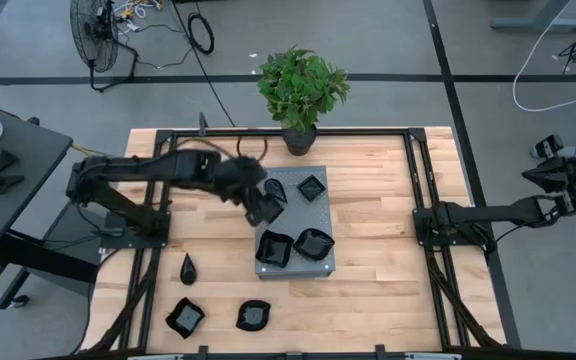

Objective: Pick & Place Mini shaped plates
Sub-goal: Stack the black bowl on top of the black bowl on the shelf

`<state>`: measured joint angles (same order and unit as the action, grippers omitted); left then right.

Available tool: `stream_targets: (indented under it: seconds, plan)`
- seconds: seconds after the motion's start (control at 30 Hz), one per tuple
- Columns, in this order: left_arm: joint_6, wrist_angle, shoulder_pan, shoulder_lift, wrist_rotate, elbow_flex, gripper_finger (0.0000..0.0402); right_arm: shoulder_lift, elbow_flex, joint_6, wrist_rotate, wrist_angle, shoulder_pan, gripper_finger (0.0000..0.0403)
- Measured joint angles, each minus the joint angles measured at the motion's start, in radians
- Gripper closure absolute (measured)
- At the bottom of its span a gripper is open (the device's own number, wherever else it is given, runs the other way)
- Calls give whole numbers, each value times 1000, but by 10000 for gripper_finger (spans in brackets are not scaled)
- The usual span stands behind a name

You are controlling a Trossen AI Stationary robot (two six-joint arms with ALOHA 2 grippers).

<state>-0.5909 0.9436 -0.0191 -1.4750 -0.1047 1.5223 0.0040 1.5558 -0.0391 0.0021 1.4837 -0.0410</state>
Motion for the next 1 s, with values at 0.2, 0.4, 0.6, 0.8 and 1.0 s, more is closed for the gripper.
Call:
stream_targets:
  seconds: [0.2, 0.4, 0.6, 0.8, 1.0]
  plan:
    - [163, -161, 120, 0, 128, 0, 397, 0, 0, 0, 0, 0, 0, 387]
    - [263, -258, 196, -2, 252, 0, 398, 0, 0, 0, 0, 0, 0, 387]
    - [307, -317, 239, -43, 376, 0, 398, 0, 0, 0, 0, 0, 0, 387]
    - [390, -353, 263, -112, 372, 0, 395, 0, 0, 0, 0, 0, 0, 387]
    - [418, -438, 287, -193, 369, 0, 398, 0, 0, 0, 0, 0, 0, 387]
